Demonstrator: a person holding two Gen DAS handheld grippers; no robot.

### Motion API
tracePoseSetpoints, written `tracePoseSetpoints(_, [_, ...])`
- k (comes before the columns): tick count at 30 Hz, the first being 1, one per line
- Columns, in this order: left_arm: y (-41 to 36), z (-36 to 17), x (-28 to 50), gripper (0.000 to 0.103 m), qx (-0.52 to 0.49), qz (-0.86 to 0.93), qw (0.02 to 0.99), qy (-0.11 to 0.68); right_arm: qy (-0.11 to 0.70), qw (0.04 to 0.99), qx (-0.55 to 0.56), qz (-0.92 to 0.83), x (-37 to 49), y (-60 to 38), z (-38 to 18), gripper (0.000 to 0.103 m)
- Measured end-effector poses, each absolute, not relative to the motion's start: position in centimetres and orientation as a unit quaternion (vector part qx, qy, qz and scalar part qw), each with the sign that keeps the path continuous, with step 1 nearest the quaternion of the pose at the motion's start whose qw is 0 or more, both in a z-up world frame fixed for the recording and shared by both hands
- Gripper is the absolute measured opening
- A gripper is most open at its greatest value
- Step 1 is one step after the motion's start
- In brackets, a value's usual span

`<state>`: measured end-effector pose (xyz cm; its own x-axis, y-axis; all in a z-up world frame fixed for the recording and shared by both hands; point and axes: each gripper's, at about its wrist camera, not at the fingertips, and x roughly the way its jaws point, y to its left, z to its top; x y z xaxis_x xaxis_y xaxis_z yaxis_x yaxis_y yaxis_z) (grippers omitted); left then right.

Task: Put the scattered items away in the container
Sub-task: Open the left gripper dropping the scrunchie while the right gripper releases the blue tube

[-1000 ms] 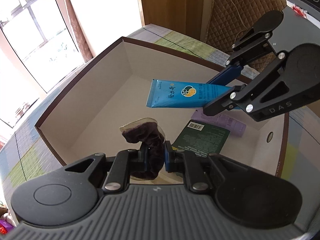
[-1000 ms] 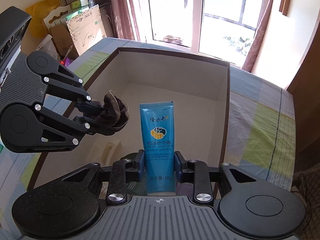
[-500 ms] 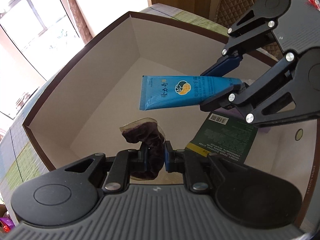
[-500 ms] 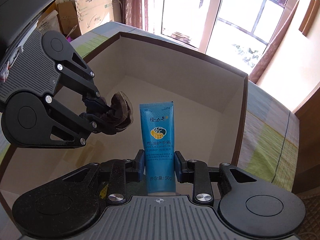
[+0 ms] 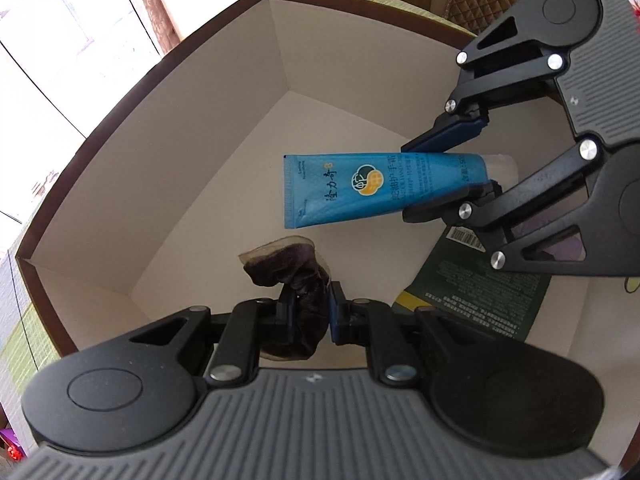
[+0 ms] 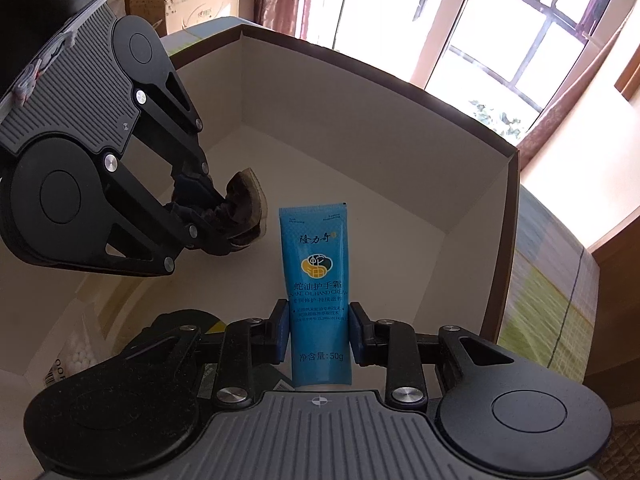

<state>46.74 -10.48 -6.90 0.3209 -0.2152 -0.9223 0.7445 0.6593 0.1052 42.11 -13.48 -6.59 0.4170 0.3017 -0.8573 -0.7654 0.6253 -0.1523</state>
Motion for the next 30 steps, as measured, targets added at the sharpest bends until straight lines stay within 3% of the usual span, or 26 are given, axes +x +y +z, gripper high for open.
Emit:
tracePoseSetpoints(9, [-11.0,-7.4,47.2,0.017,0.268,-0.312,0.762,0.5,0.418,0.795,-0.286,0.333,42.2,-13.2,-6.8,0.033])
tracePoseSetpoints(10, [-11.0,-7.4,47.2,0.021,0.267,-0.311,0.763,0.5,0.42,0.792,-0.288,0.337,42.2,-13.0,-6.8,0.035])
tracePoseSetpoints(11, [-11.0,-7.4,47.3,0.033,0.267,-0.308,0.764,0.5,0.42,0.789,-0.291,0.342,42.0,-12.9,-6.9,0.037])
tracePoseSetpoints(12, [-11.0,-7.3,47.3,0.04,0.265,-0.306,0.766,0.499,0.42,0.786,-0.293,0.347,41.8,-12.7,-6.9,0.043])
tracePoseSetpoints(13, [-10.9,-7.3,47.3,0.053,0.262,-0.306,0.767,0.5,0.42,0.783,-0.296,0.351,41.7,-12.5,-6.9,0.06])
tracePoseSetpoints(14, [-10.8,-7.2,47.3,0.06,0.261,-0.305,0.768,0.499,0.418,0.782,-0.296,0.355,41.5,-12.5,-6.8,0.062])
tracePoseSetpoints(19, [-11.0,-7.2,47.1,0.067,0.265,-0.301,0.77,0.496,0.42,0.777,-0.293,0.365,41.0,-12.7,-6.6,0.063])
tracePoseSetpoints(23, [-11.3,-7.2,46.4,0.083,0.267,-0.297,0.772,0.494,0.424,0.774,-0.294,0.367,40.5,-12.7,-6.3,0.064])
tracePoseSetpoints(30, [-11.5,-7.6,46.3,0.087,0.273,-0.289,0.776,0.49,0.424,0.778,-0.284,0.366,39.8,-13.2,-5.7,0.064])
